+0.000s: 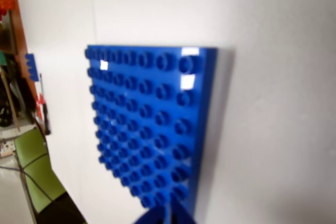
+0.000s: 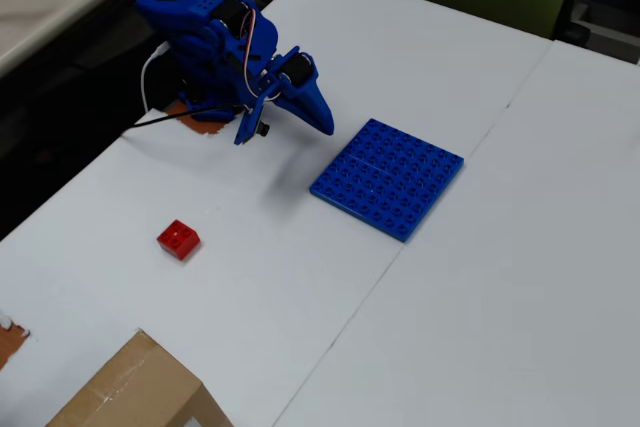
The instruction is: Pick up the 2x2 red block and go up the 8x8 blue block.
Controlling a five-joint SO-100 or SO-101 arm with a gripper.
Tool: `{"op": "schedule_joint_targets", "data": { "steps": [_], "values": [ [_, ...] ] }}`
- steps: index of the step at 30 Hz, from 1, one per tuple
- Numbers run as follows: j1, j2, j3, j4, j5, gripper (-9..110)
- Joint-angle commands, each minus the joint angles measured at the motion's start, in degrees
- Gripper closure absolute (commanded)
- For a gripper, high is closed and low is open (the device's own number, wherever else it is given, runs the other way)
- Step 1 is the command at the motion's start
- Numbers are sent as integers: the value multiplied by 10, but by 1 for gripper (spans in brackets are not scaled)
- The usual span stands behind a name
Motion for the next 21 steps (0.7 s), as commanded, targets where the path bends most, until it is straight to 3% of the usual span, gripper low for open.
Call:
{"op": "schedule_joint_targets", "data": {
  "steps": [1,10,21],
  "values": [
    [-5,4,4,-6,-3,101],
    [0,4,4,-6,3,101],
    [23,-54,-56,-59,-245,101]
  ]
}}
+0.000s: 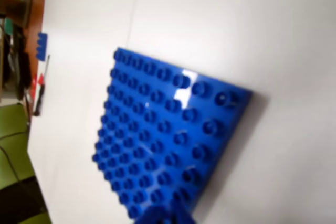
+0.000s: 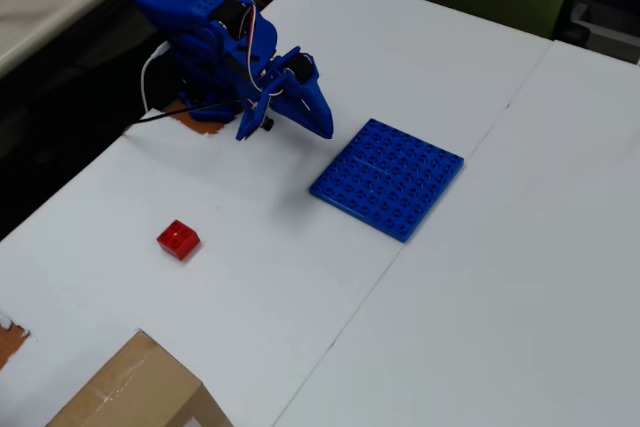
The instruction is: Pick up the 2x2 red block and go up the 8x8 blue block.
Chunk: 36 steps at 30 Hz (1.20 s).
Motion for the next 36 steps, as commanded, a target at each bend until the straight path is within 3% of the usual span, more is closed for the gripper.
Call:
{"op": "schedule_joint_targets", "data": {
  "steps": [1,14,36],
  "values": [
    [7,-40,-54,-14,-66,101],
    [34,-320,-383,127,-249,101],
    [279,-783,-901,483,-811,98]
  ]
}}
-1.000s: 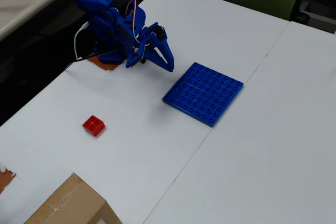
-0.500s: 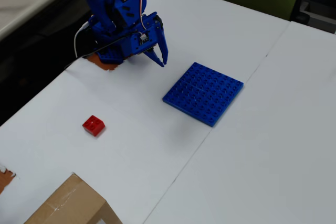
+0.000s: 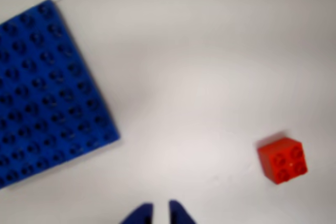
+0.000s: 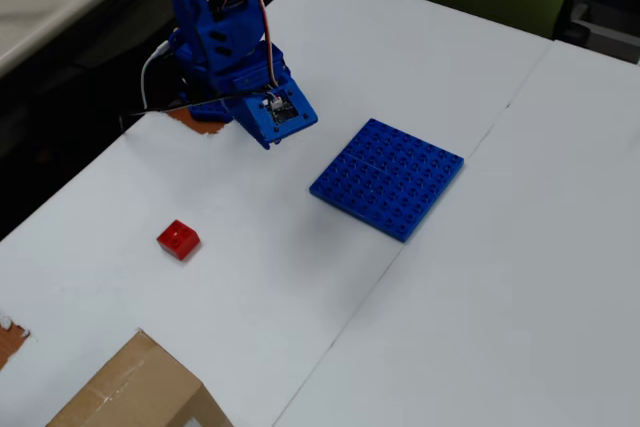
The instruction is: Pick up the 2x2 red block and go up the 8x8 blue block.
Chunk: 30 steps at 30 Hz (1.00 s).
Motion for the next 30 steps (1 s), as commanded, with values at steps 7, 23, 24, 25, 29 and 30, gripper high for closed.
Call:
{"op": "schedule_joint_targets", "data": {
  "steps": [7,23,24,25,29,30],
  "values": [
    [127,-117,-77,6,-183,97],
    [252,-197,-124,-26,-502,91],
    [256,-200,-126,-26,-509,91],
    [257,-202,-126,-26,-511,91],
    [264,-219,-129,-28,-514,89],
    [266,-222,-130,-29,-514,89]
  ]
}}
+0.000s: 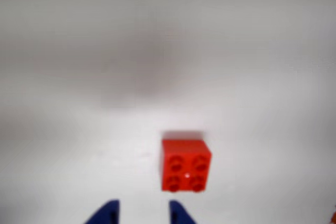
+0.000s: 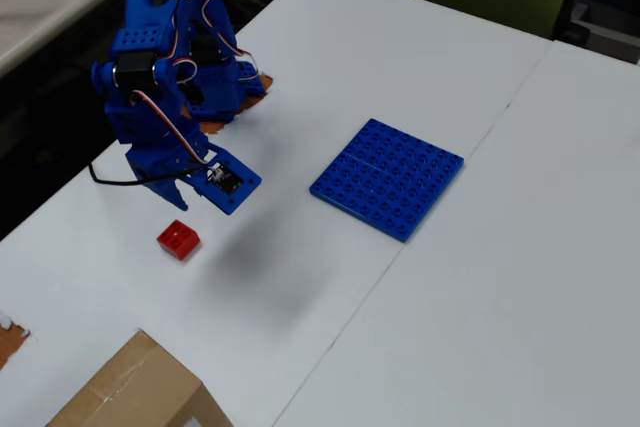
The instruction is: Pick up the 2x2 red block and go up the 8x8 blue block.
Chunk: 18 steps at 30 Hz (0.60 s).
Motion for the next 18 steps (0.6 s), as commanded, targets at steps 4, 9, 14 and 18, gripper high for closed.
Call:
{"op": "schedule_joint_targets", "data": {
  "steps": [4,9,14,18],
  "values": [
    [19,-12,-30,-13,-8,87],
    [45,-29,-32,-39,-53,81],
    [54,-47,-48,-48,-65,80],
    [54,-64,-50,-63,-62,78]
  ]
}}
